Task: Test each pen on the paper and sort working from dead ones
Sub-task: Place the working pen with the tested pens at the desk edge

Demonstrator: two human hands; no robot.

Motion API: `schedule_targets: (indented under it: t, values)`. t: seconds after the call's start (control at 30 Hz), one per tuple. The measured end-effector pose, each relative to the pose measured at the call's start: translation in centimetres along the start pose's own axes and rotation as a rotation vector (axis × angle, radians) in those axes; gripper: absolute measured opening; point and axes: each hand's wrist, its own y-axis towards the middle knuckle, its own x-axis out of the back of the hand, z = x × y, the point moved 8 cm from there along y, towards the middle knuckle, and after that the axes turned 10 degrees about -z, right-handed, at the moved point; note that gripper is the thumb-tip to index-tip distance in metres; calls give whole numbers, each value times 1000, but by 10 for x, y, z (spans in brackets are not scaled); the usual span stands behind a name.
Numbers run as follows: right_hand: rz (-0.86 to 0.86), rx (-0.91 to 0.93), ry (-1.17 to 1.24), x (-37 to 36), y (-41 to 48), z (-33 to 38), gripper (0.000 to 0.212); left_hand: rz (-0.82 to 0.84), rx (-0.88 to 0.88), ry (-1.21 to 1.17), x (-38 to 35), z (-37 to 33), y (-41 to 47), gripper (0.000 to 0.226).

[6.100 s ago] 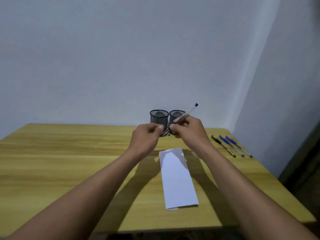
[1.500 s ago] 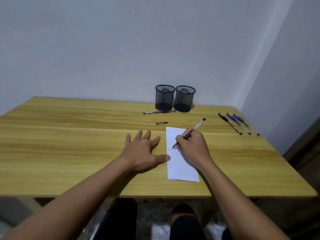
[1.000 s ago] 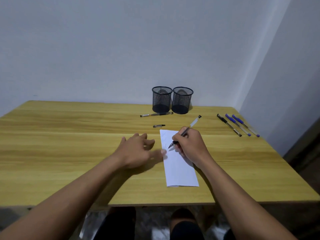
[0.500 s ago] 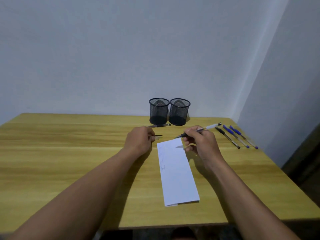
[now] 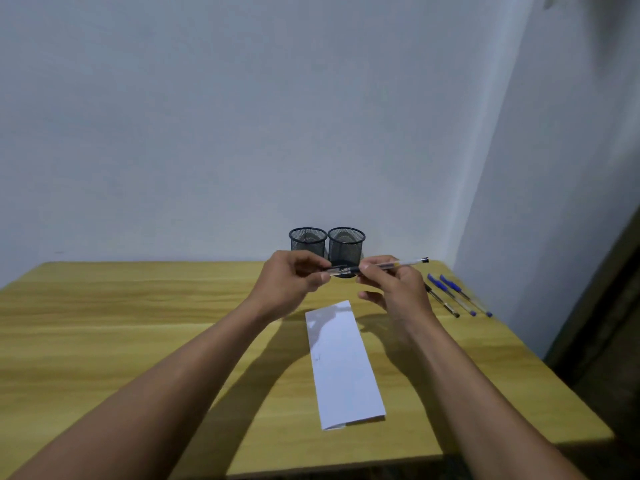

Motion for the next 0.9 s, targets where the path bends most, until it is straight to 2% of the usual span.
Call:
schedule_targets:
  t: [0.13,0.33,0.9]
  values:
    - [47,-23,13,-3,1,8,8,44,17,-56,-10,-12,3,12]
    - [40,-102,155,-6,1,1,2,27,150,-244,-11,-12,-2,11]
    - [64,-104,154,11,-5,0,7,49,205,-292,-36,-10,-7,17]
